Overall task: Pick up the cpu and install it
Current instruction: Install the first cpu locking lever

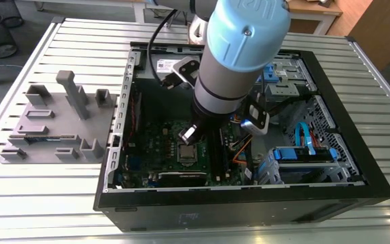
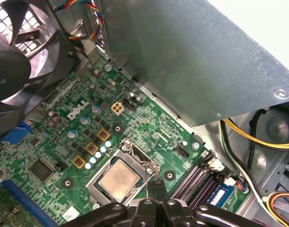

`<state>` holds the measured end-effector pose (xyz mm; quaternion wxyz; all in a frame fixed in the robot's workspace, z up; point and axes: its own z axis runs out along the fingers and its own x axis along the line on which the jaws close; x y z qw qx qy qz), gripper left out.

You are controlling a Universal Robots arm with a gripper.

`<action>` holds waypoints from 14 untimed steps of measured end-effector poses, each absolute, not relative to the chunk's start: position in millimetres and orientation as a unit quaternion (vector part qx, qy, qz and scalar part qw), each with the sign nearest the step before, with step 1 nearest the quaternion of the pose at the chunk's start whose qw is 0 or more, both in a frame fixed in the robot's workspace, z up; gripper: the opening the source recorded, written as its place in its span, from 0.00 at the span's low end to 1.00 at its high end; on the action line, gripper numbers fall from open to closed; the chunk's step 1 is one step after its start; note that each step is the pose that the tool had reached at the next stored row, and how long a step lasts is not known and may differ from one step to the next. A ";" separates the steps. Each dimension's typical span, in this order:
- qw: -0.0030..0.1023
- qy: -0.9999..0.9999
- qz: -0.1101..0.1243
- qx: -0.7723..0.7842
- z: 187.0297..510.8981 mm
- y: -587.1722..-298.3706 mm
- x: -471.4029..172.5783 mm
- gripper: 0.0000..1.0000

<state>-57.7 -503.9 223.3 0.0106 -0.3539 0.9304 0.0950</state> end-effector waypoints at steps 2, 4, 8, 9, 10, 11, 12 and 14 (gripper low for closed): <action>0.011 0.930 0.095 -0.354 223.3 -505.1 -58.1 0.11; 0.011 0.930 0.095 -0.354 223.3 -506.4 -58.4 0.11; 0.011 0.930 0.095 -0.354 222.8 -509.4 -59.4 0.11; 0.011 0.930 0.095 -0.354 221.6 -510.1 -59.6 0.11; 0.011 0.930 0.095 -0.354 220.0 -510.7 -59.6 0.11; 0.011 0.930 0.095 -0.354 218.3 -511.5 -59.6 0.11; 0.011 0.930 0.095 -0.354 216.6 -512.4 -59.6 0.11; 0.011 0.930 0.095 -0.354 213.4 -514.7 -59.6 0.11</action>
